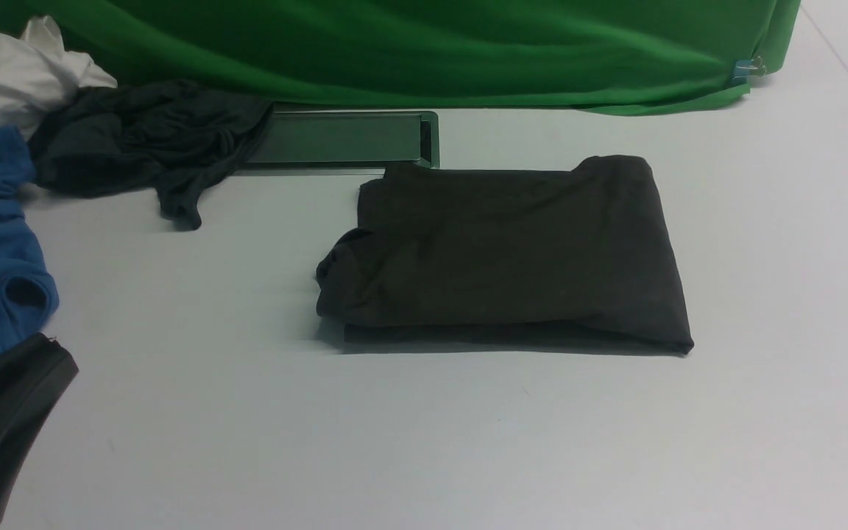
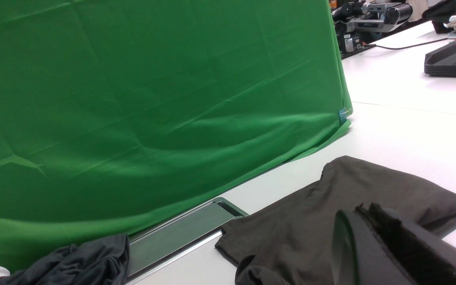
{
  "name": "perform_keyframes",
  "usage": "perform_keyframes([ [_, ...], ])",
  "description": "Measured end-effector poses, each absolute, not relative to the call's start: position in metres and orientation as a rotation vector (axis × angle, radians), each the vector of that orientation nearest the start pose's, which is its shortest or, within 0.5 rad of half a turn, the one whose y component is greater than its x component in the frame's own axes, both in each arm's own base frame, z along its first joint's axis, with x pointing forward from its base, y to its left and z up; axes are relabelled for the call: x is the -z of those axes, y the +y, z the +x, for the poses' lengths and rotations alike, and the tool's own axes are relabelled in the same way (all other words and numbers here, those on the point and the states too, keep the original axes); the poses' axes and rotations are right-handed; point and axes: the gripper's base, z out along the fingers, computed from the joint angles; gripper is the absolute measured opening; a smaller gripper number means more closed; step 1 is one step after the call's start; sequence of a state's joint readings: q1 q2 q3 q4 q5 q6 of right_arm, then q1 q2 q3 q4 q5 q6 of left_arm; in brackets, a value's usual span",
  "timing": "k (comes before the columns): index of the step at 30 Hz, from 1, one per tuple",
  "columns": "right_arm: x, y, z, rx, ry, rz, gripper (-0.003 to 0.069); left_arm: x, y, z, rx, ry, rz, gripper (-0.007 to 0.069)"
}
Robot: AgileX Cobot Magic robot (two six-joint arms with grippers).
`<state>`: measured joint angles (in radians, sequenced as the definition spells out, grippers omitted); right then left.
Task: Fold a long-sleeved shirt on a white desktop.
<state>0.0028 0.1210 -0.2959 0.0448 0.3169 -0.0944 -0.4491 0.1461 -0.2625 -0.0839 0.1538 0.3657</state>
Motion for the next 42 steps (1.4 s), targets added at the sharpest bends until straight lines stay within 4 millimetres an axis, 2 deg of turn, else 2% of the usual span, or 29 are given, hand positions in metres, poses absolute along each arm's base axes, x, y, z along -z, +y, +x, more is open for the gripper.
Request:
perform_keyframes([
  [1,-0.277,0.001,0.052,0.026,1.621,-0.054,0.0041,-0.279,-0.026,0.052,0.143,1.419,0.555,0.0018],
  [6,-0.223,0.001,0.055,0.024,1.661,-0.044,0.0026,-0.279,-0.026,0.052,0.143,1.419,0.555,0.0018],
  [9,-0.209,0.001,0.055,0.022,1.665,-0.041,0.0026,-0.279,-0.026,0.052,0.143,1.419,0.555,0.0018],
  [10,-0.198,0.001,0.056,0.021,1.686,-0.04,0.0026,-0.279,-0.026,0.052,0.143,1.418,0.554,0.0018],
  [12,-0.193,0.001,0.056,0.021,1.699,-0.04,0.0026,-0.279,-0.026,0.052,0.143,1.421,0.556,0.0018],
  [31,-0.187,0.001,0.055,0.002,1.744,-0.022,0.0031,-0.278,-0.026,0.052,0.143,1.424,0.557,0.002],
  [42,-0.187,0.001,0.055,0.0,1.744,-0.021,0.0078,-0.278,-0.026,0.052,0.143,1.424,0.557,0.002],
])
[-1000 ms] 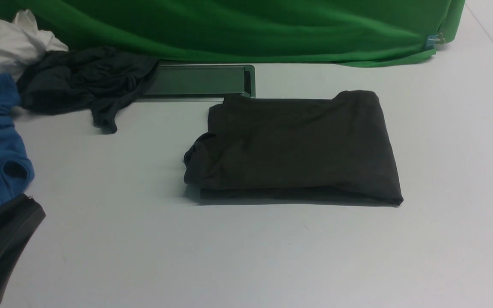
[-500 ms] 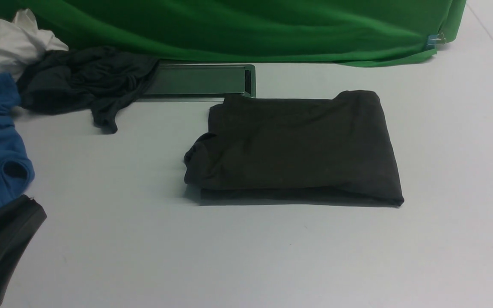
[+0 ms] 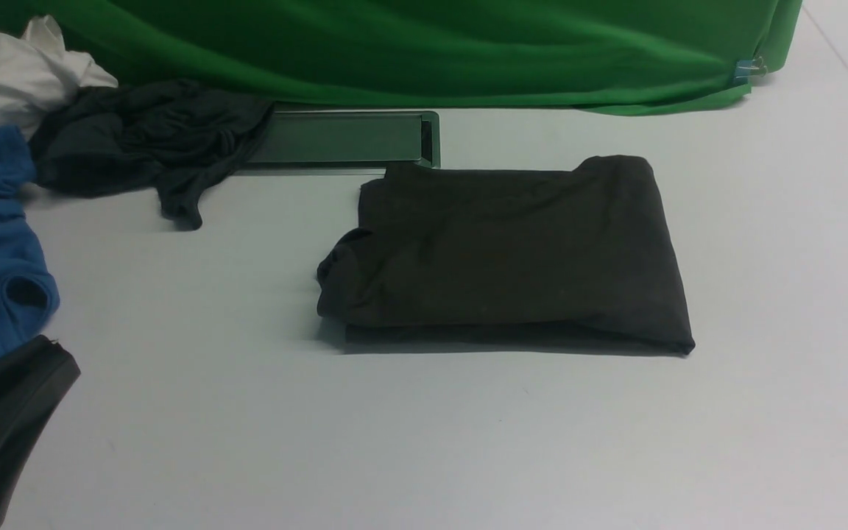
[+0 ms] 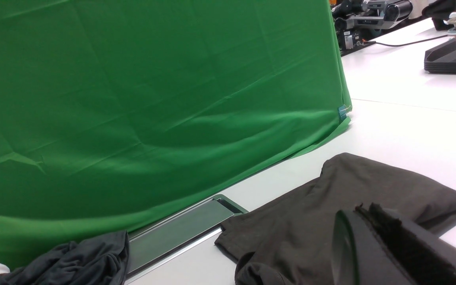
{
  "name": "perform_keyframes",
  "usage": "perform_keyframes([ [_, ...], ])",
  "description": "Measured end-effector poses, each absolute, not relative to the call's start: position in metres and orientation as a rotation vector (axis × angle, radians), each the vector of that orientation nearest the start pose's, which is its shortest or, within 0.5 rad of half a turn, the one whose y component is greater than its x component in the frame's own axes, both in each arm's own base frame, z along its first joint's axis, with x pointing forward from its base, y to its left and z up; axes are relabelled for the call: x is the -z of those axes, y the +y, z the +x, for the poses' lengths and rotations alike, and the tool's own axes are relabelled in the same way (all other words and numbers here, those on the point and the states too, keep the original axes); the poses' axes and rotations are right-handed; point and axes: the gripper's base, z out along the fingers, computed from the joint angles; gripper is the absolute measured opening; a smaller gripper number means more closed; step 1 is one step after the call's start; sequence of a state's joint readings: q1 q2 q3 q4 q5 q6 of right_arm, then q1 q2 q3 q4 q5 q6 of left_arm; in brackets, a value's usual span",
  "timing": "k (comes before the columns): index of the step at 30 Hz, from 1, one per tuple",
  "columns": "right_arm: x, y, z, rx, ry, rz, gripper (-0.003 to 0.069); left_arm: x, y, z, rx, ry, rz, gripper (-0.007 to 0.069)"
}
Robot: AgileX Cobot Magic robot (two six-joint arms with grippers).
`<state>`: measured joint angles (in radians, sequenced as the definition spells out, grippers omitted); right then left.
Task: Fold a long-sleeved shirt on a white desktop.
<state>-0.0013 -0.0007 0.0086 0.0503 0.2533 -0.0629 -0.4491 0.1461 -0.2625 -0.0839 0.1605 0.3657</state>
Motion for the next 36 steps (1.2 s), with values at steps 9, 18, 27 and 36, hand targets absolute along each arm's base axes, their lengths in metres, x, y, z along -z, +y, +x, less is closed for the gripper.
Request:
perform_keyframes([
  [9,-0.187,0.001,0.055,0.0,1.744,-0.021,0.0101,-0.278,-0.026,0.052,0.142,1.424,0.558,0.002],
  [18,-0.187,0.001,0.055,0.0,1.744,-0.021,0.0125,-0.276,-0.02,0.055,0.042,1.412,0.464,0.002],
  [27,-0.187,0.001,0.055,0.0,1.743,-0.021,0.0157,-0.228,0.0,0.052,-0.135,1.575,0.096,0.0019],
  [36,-0.188,0.001,0.055,0.001,1.741,-0.02,0.0179,-0.19,-0.002,0.056,-0.038,1.719,0.048,0.0019],
])
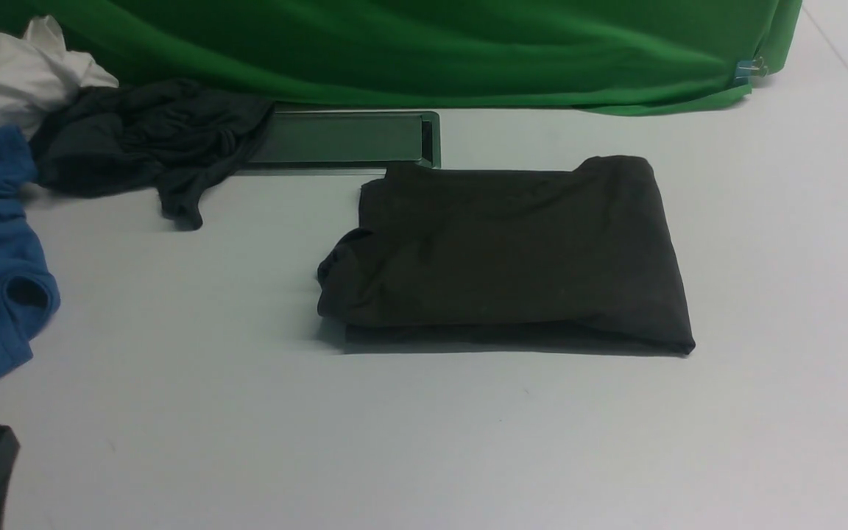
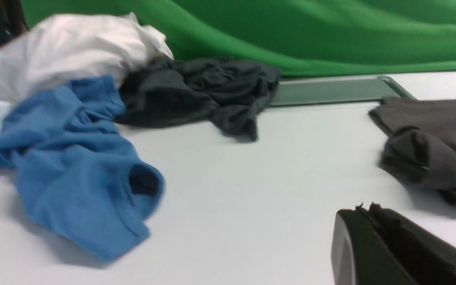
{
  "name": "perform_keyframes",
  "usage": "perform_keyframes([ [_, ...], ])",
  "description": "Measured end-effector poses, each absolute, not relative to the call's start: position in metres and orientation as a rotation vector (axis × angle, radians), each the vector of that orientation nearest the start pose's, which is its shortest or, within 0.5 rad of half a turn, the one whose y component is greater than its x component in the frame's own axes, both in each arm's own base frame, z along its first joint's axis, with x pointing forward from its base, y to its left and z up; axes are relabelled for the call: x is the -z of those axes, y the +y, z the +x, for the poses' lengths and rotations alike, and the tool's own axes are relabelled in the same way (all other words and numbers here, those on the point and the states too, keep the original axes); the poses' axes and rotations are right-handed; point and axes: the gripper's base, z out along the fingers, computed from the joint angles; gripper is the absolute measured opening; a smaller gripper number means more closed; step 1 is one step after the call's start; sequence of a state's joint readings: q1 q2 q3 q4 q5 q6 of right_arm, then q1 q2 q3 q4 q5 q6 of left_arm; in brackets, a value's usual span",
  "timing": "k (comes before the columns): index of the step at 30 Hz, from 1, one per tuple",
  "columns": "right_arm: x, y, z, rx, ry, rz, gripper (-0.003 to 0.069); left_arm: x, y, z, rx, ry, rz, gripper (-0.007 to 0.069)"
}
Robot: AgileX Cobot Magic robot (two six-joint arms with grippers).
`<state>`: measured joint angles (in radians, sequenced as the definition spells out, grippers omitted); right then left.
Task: Fold a long-sleeved shirt on a white desktop.
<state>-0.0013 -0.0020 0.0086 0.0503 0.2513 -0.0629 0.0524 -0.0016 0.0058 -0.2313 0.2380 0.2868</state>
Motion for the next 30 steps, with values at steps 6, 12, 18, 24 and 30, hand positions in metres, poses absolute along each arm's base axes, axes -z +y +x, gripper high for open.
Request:
perform_keyframes([
  [6,-0.1877,0.0011,0.0553,0.001,1.741,-0.02,0.0199,-0.1893,-0.0066,0.0551,0.026,1.725,0.115,0.0019],
  [12,-0.1877,0.0011,0.0553,0.001,1.741,-0.02,0.022,-0.1895,-0.0078,0.0549,0.043,1.723,0.133,0.0019],
  [18,-0.1877,0.0011,0.0553,0.001,1.741,-0.02,0.0235,-0.1895,-0.0078,0.0549,0.043,1.723,0.133,0.0019],
  [24,-0.1878,0.0011,0.0554,0.001,1.74,-0.02,0.0238,-0.1895,-0.0078,0.0549,0.043,1.723,0.133,0.0019],
  [30,-0.1878,0.0011,0.0554,0.001,1.74,-0.02,0.0238,-0.1895,-0.0078,0.0549,0.043,1.723,0.133,0.0019],
])
